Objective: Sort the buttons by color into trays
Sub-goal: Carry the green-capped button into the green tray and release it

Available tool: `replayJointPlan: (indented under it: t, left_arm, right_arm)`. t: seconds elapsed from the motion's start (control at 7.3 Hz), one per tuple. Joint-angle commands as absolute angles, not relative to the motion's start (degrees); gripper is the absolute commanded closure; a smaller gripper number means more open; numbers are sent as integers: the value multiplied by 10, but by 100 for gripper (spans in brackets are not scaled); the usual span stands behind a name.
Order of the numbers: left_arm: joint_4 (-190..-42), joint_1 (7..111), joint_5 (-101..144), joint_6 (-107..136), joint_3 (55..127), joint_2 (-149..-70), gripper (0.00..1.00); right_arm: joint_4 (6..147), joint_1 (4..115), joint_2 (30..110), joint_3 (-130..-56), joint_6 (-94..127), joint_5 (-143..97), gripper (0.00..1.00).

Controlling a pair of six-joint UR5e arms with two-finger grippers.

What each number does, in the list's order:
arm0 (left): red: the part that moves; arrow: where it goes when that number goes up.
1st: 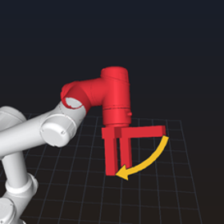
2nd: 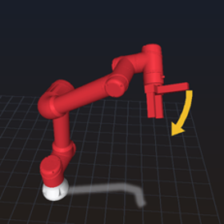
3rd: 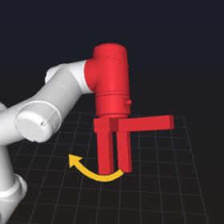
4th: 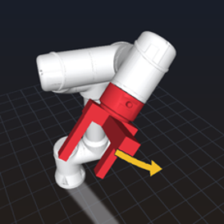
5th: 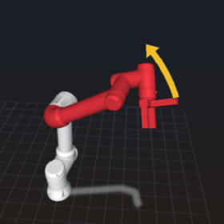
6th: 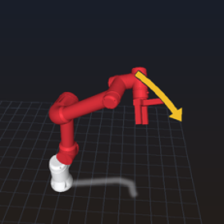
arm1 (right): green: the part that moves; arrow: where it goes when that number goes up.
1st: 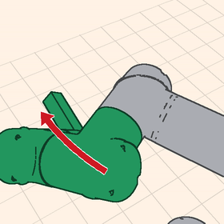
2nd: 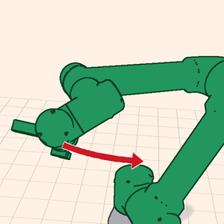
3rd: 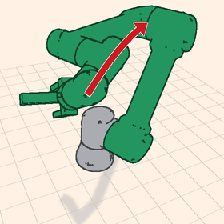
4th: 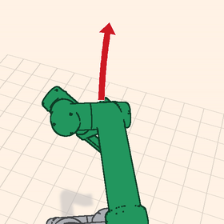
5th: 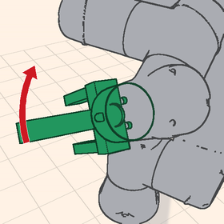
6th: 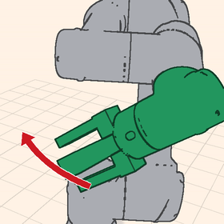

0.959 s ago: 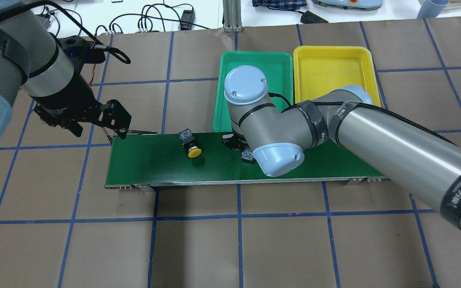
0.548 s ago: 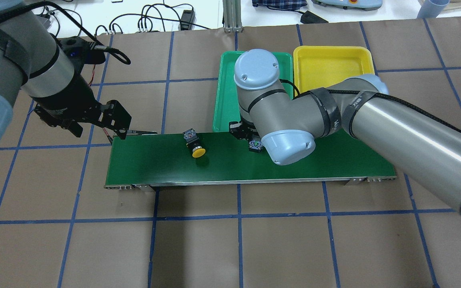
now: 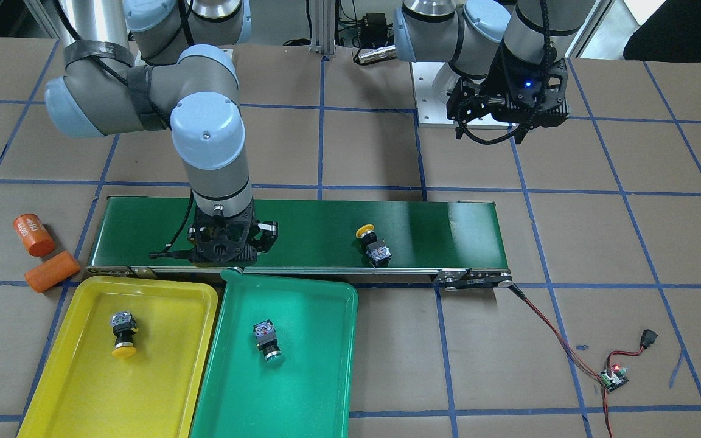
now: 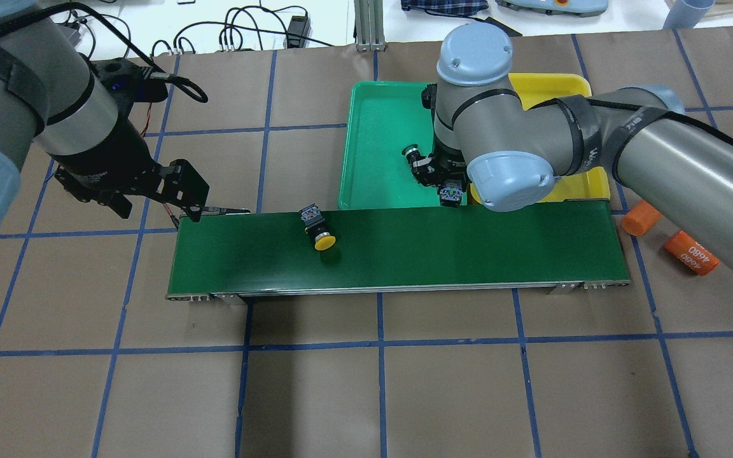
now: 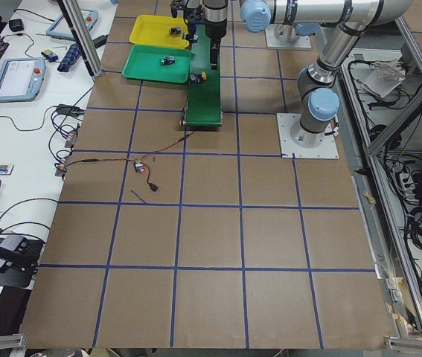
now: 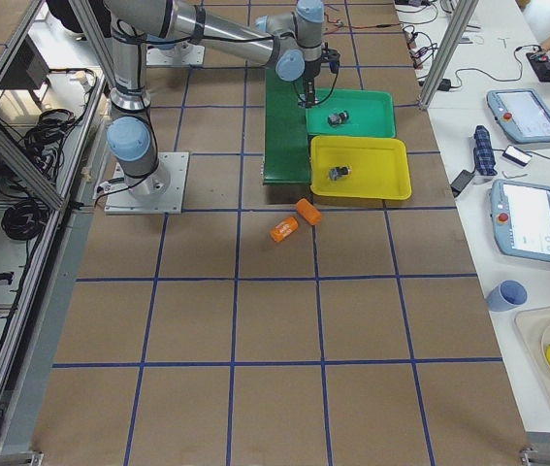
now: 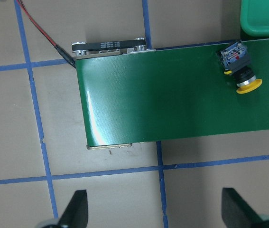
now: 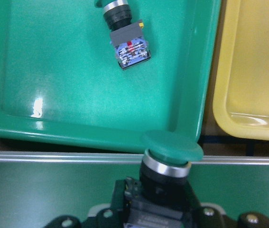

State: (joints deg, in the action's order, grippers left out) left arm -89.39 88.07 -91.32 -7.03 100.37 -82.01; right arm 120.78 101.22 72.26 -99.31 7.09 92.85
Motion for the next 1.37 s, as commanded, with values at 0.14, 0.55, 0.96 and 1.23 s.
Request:
replayJointPlan:
  t: [0.14,0.55,0.96,1.23]
  left_arm:
    - [-895,881,-914,-71,1005,-820,0]
    - [-894,881,-913,-71,1004,-820,0]
    - [-894,881,-912,-71,1005,-822,0]
    - [-894,881,-912,-71,1004,-821,0]
  right_arm:
    - [1210,991,662,-923,19,934,100]
    - [1217,991,625,-909,14,935,81]
    - [1268,991,585,-909,14,930,0]
    - [1260,997,598,-904,23,931,0]
